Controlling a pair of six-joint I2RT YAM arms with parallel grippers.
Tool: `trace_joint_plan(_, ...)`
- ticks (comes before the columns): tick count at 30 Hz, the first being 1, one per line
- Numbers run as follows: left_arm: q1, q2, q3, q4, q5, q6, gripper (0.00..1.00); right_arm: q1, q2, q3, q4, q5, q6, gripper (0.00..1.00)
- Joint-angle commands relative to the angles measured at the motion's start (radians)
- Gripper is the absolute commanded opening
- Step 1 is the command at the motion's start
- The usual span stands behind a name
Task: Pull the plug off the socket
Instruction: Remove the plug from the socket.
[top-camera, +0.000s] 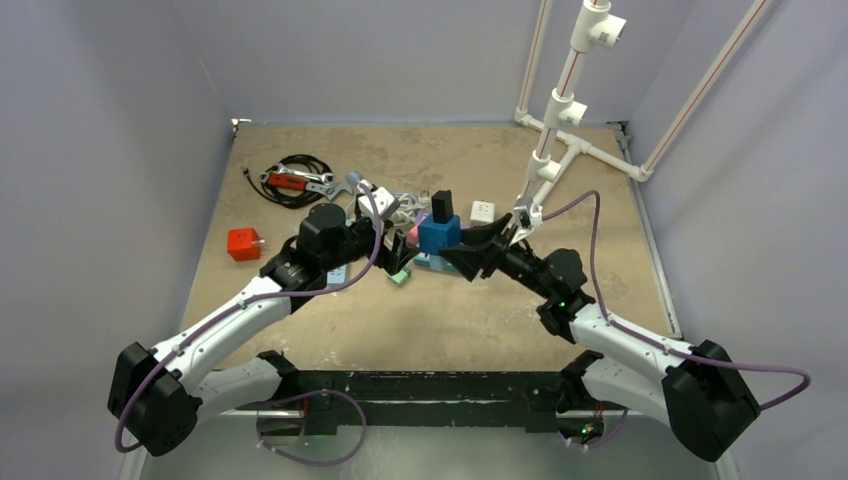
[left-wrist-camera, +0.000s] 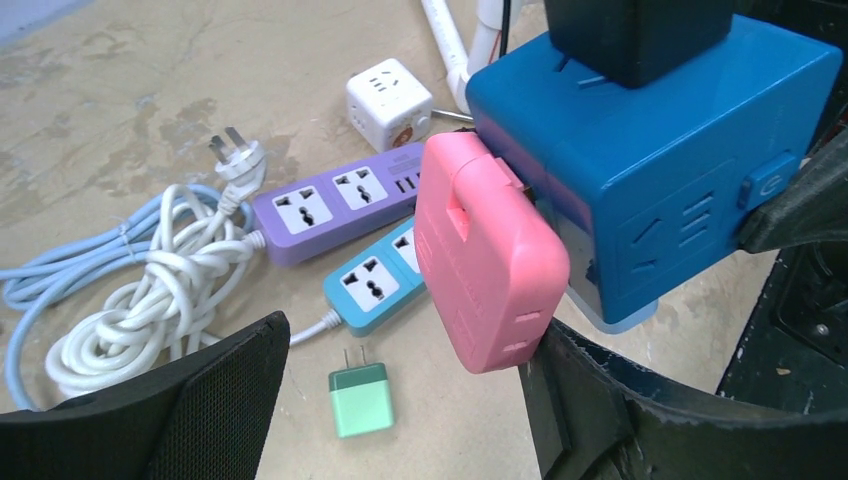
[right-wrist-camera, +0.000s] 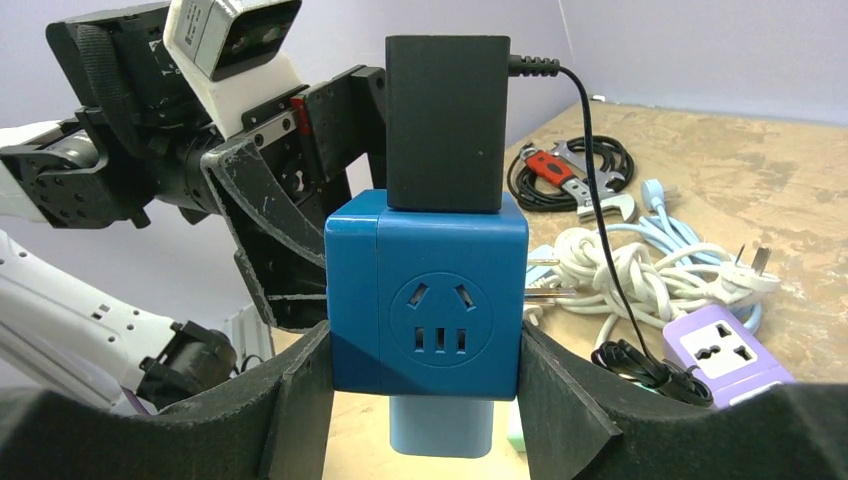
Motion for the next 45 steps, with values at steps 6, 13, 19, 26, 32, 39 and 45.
trace_joint_plan(6, 0.007, -0.036, 0.008, 0.014, -0.213, -0.001, 0.8, 0.003, 0.006, 0.059, 0.106, -0.11, 0.0, 0.0)
trace_joint_plan(13, 0.007, -0.047, 0.008, 0.006, -0.271, -0.014, 0.81, 0.002, 0.031, 0.073, 0.094, -0.116, -0.011, 0.0)
trace_joint_plan(19, 0.015, -0.069, 0.018, -0.009, -0.368, -0.04, 0.85, 0.003, 0.007, 0.058, 0.099, -0.114, -0.023, 0.0)
trace_joint_plan(26, 0.124, -0.108, 0.025, -0.05, -0.357, -0.133, 0.91, 0.005, -0.025, 0.042, 0.101, -0.087, -0.083, 0.0)
trace_joint_plan(32, 0.202, -0.142, 0.034, -0.048, -0.267, -0.23, 0.95, 0.004, -0.058, -0.01, 0.185, -0.088, -0.13, 0.0)
trace_joint_plan(39, 0.28, -0.053, 0.037, 0.056, 0.112, -0.527, 0.91, 0.013, -0.078, -0.109, 0.355, -0.045, -0.205, 0.0)
trace_joint_plan(45, 0.28, -0.033, -0.024, 0.188, 0.237, -0.804, 0.87, 0.037, -0.059, -0.153, 0.488, -0.074, -0.235, 0.0)
